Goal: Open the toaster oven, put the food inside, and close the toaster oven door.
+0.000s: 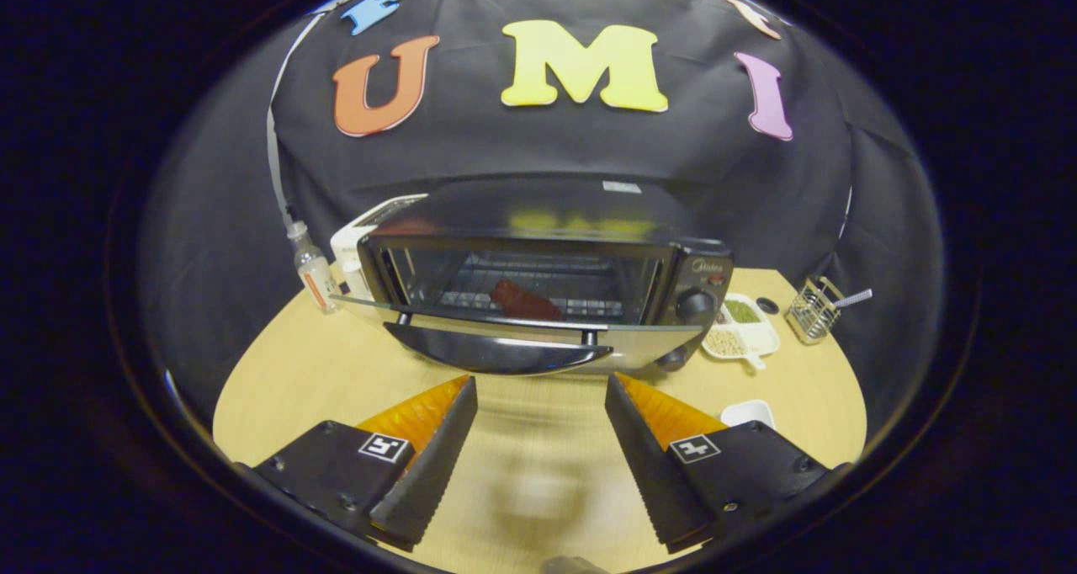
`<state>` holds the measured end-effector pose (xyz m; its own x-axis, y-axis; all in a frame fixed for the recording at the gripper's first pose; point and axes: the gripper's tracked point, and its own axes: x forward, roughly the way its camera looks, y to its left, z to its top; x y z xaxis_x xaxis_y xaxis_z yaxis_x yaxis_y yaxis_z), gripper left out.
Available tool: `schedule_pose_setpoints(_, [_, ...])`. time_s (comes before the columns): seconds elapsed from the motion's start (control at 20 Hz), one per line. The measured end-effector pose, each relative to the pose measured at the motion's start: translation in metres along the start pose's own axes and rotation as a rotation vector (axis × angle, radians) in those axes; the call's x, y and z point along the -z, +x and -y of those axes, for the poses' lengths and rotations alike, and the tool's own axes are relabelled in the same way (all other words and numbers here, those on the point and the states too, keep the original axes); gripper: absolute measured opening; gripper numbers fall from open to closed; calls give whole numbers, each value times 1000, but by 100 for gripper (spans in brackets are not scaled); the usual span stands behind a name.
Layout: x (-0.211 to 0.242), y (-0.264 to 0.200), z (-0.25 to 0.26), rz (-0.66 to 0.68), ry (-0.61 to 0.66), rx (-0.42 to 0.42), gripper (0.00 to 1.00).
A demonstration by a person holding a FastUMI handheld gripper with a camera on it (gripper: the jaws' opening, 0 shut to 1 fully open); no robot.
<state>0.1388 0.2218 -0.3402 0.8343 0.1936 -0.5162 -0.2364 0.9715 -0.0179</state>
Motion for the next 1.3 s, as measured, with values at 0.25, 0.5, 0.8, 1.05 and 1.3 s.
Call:
schedule_pose_setpoints(0.25, [-13, -17, 9, 28, 1, 5, 98])
schedule_pose_setpoints(0.5, [-11, -47, 40, 47, 20, 19, 98])
schedule_pose_setpoints(0.8, [-28, -110, 105, 99, 16, 116, 98])
schedule_pose_setpoints(1.05, [-79, -188, 159, 230, 39, 175, 97])
schedule_pose_setpoints(1.3, [-129, -262, 207, 364, 71, 184, 98])
